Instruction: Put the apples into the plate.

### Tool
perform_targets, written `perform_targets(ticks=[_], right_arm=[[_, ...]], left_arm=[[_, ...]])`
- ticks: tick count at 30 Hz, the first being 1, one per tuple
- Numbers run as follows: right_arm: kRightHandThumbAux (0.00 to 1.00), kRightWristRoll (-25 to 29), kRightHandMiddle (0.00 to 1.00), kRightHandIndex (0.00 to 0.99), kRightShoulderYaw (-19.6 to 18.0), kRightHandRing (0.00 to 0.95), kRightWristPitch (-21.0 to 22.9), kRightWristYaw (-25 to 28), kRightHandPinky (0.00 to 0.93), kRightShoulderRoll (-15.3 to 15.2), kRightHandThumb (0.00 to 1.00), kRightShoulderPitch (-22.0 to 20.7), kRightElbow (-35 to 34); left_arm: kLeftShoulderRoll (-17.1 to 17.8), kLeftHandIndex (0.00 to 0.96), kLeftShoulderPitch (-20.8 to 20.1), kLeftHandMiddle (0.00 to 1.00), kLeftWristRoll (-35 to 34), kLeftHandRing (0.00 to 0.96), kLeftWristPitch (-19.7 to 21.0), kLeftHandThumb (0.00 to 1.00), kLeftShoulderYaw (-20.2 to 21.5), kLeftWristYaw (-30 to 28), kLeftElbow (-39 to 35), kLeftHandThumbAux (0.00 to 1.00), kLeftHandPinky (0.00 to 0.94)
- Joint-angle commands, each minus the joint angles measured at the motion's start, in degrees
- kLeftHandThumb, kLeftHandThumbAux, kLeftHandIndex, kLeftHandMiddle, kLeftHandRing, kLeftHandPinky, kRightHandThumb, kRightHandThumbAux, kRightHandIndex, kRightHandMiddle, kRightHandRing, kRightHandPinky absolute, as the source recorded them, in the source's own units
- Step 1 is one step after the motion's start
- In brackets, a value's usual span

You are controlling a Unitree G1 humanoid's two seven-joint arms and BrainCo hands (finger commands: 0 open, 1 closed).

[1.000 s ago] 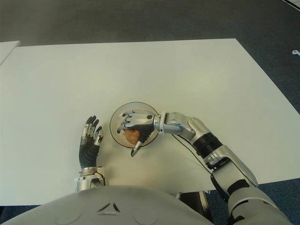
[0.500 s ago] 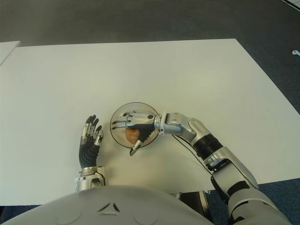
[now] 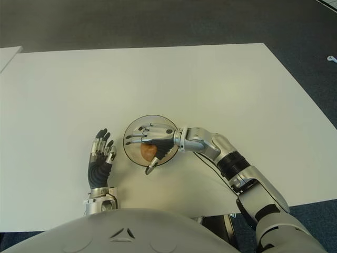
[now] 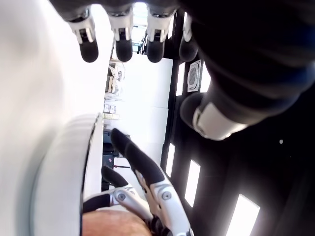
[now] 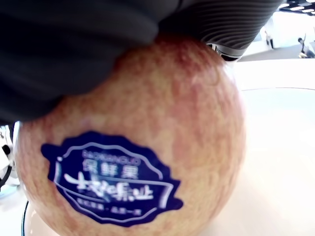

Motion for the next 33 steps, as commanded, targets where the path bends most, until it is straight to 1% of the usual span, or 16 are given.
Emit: perform_targets(ticks=[1, 9, 15, 23, 27, 33], right_arm=[[0.211, -0.88, 0.000, 0.000, 0.47, 0.000, 0.23, 1.14, 0.000, -0.44, 0.103, 0.80, 0.77], [0.221, -0.38, 0.000, 0.000, 0.19, 0.000, 0.50, 1.83, 0.000, -0.54, 0.101, 1.04, 0.44], [0.220, -0.50, 0.000, 0.000, -0.46, 0.000, 0.44, 1.49, 0.000, -0.77, 0.101, 0.89, -0.18], [0.231, -2.17, 0.000, 0.000, -2.71, 0.000, 0.81, -4.12, 0.000, 0.50, 0.100, 0.89, -0.14], [0.245, -1.53, 0.000, 0.000, -4.01, 0.000, 0.47, -7.22, 0.000, 1.75, 0.111, 0.83, 0.83], [0.254, -1.56, 0.000, 0.000, -4.45, 0.000, 0.04, -9.24, 0.000, 2.49, 0.135, 0.13, 2.35]], left_arm=[[-2.27, 0.000, -0.86, 0.000, -0.63, 0.000, 1.85, 0.097, 0.74, -0.02, 2.65, 0.693, 0.000], [-2.23, 0.000, -0.53, 0.000, -0.59, 0.000, 2.85, 0.111, 0.71, 0.11, 1.77, 0.688, 0.000], [-2.47, 0.000, -0.67, 0.000, -1.97, 0.000, 2.36, 0.116, 0.66, -0.41, 2.03, 0.693, 0.000], [-2.29, 0.000, -0.50, 0.000, -0.57, 0.000, 2.56, 0.106, 0.85, 0.44, 1.89, 0.685, 0.000], [-2.80, 0.000, -0.44, 0.000, 0.50, 0.000, 2.63, 0.118, 0.91, 1.23, 1.68, 0.661, 0.000], [-3.02, 0.000, -0.85, 0.000, 0.34, 0.000, 2.49, 0.114, 1.11, 1.41, 2.48, 0.650, 0.000]])
